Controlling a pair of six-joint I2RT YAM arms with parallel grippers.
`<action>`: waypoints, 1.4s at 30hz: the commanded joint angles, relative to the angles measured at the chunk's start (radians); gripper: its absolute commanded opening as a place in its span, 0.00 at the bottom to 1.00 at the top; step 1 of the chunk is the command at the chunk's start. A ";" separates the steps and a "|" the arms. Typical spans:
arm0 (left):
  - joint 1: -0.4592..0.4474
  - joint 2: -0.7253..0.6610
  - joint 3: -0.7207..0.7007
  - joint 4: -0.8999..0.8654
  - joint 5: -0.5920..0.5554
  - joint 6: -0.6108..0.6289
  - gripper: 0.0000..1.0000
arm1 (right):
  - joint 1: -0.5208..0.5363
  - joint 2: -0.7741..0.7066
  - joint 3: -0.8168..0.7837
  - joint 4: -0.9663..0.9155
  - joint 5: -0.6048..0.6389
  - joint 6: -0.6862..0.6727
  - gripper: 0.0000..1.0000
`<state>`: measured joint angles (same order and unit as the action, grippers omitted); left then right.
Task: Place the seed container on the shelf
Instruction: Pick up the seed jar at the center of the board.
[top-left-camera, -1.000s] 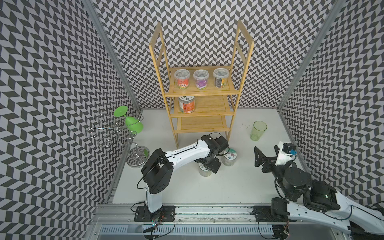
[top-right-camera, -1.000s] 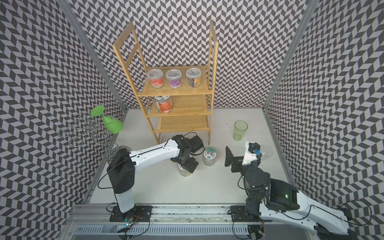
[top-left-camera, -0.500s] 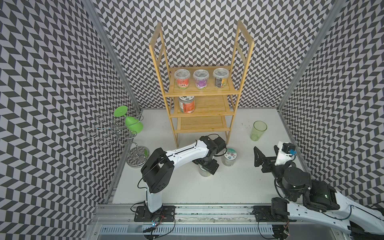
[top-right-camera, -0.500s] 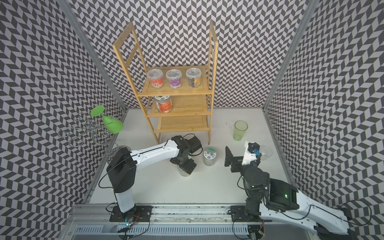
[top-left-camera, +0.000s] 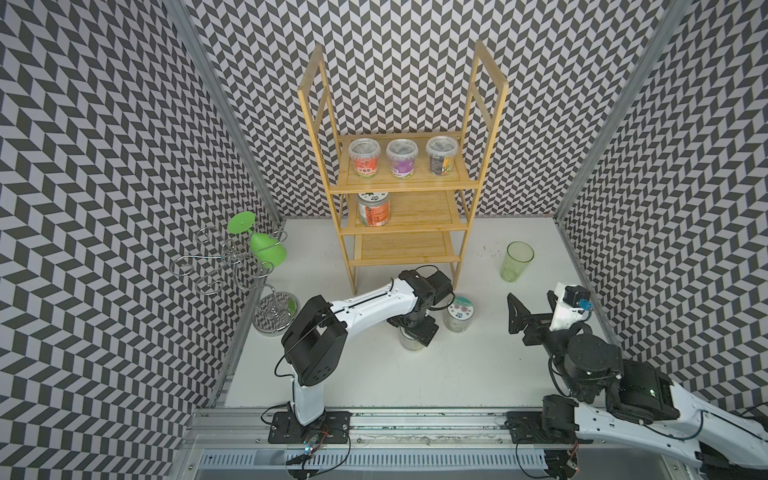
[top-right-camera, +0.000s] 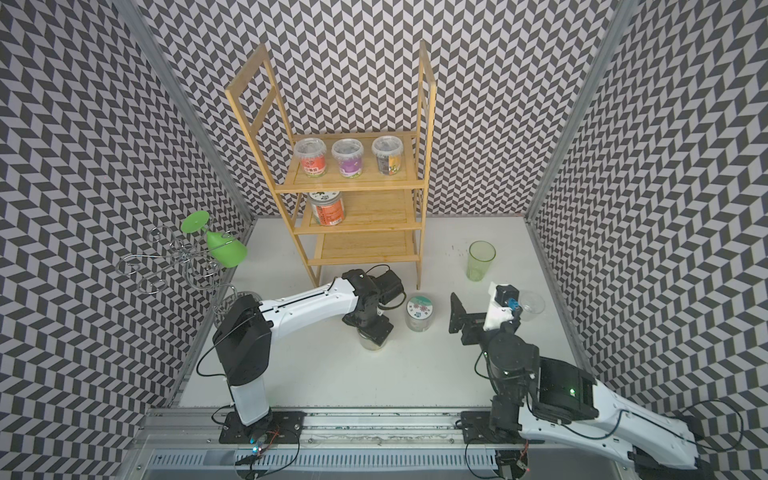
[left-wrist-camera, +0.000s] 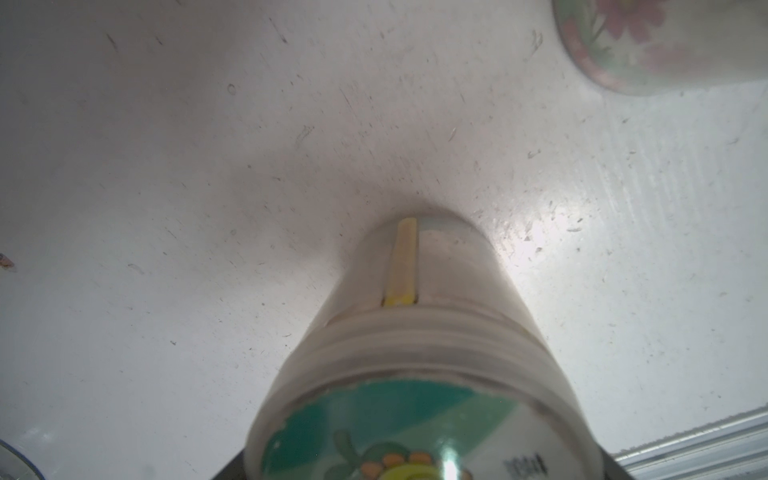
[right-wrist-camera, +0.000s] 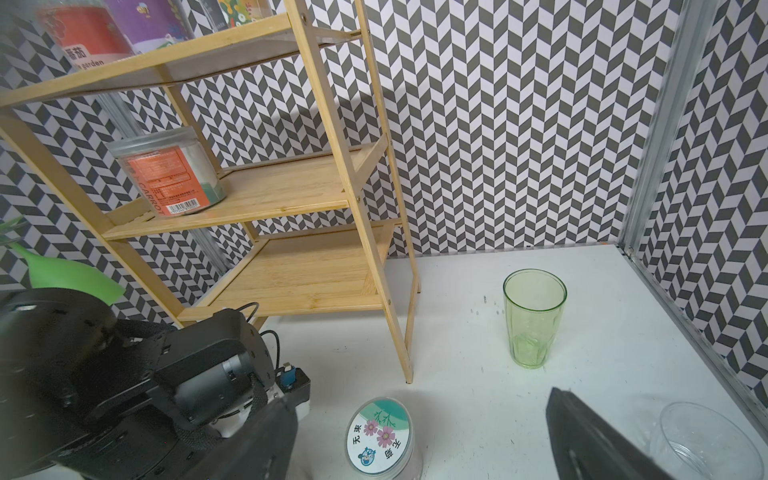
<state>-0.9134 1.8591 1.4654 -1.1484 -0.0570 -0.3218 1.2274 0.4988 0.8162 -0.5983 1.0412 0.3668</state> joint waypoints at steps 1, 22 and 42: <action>0.005 -0.017 0.026 -0.003 0.009 0.013 0.82 | 0.003 0.010 0.007 0.028 -0.016 -0.004 0.97; -0.011 -0.284 0.131 -0.207 0.017 -0.100 0.74 | 0.007 0.026 -0.150 0.449 -0.436 -0.481 0.98; 0.051 -0.514 0.080 -0.209 0.130 -0.014 0.74 | 0.153 0.197 -0.358 0.759 -0.589 -0.732 0.99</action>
<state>-0.8696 1.3705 1.5578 -1.3613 0.0425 -0.3740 1.3781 0.6796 0.4686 0.0051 0.4801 -0.2943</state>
